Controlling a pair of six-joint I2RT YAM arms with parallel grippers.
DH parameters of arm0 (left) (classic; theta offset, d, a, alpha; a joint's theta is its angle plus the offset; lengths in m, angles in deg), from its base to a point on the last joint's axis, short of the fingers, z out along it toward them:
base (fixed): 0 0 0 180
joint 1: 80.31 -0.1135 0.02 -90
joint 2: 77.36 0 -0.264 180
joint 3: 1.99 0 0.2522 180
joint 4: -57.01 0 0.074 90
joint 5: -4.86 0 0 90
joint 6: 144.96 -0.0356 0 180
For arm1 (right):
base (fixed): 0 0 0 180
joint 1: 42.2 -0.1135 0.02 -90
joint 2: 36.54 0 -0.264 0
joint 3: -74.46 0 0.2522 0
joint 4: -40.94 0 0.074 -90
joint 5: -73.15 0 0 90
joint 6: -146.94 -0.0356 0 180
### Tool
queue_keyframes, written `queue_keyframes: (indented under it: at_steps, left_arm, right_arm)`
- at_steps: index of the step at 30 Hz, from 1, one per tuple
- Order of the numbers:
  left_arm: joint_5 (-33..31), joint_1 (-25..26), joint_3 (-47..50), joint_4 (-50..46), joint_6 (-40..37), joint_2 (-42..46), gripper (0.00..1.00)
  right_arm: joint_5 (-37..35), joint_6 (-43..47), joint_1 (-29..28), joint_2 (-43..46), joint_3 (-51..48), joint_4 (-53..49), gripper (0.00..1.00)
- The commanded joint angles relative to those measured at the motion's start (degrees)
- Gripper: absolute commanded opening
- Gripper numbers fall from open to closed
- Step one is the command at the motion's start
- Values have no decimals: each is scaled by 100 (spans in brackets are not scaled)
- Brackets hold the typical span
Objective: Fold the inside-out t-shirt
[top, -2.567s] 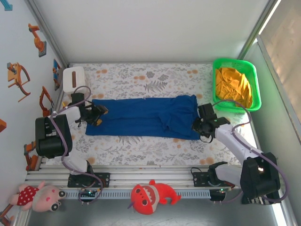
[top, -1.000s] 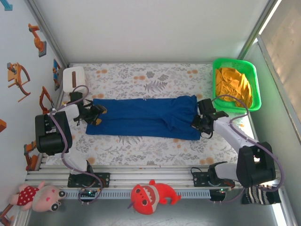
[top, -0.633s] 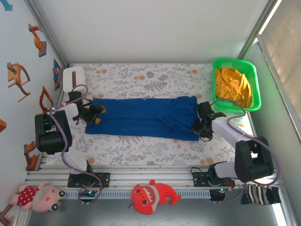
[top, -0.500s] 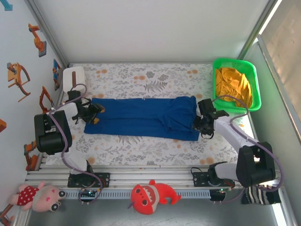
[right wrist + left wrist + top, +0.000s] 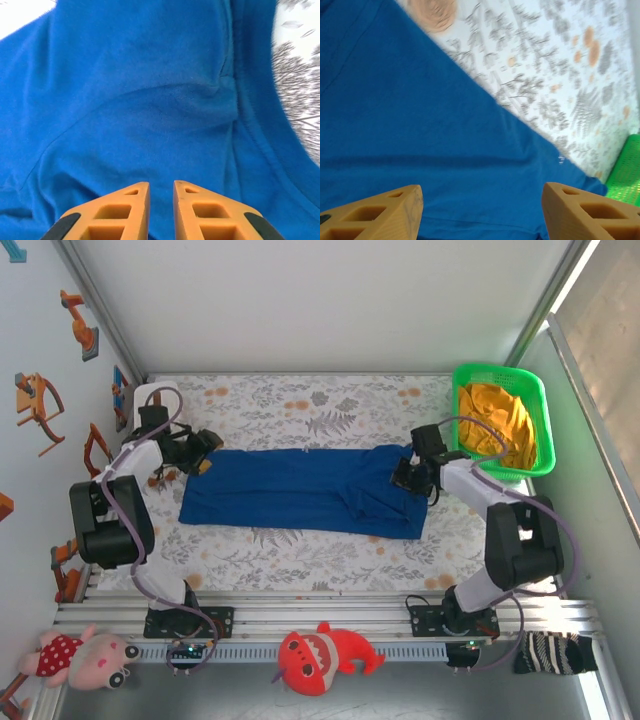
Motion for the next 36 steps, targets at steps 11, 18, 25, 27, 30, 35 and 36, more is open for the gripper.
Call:
queue_keyframes:
  at_steps: [11, 18, 25, 27, 30, 35, 36]
  left_arm:
    - [-573, 64, 1128, 24, -38, -145, 63]
    - [-458, 80, 1162, -40, 0, 399, 63]
    - [-578, 54, 338, -630, -417, 440, 64]
    - [-539, 45, 217, -668, -454, 359, 64]
    - [-514, 43, 132, -694, -489, 276, 64]
    - [-482, 43, 81, -690, -514, 177, 64]
    - [-482, 45, 82, -678, -524, 169, 64]
  right_arm:
    - [-237, -653, 29, 806, -1306, 91, 16]
    - [-641, -399, 46, 1659, -889, -539, 28]
    - [-1019, 339, 426, 1228, -393, -710, 74]
    - [-1061, 519, 466, 990, -330, -608, 75]
    - [-1098, 734, 573, 713, -269, -401, 77]
    - [-816, 983, 736, 285, -244, 5, 77]
    - [-713, 998, 741, 205, -244, 80, 77]
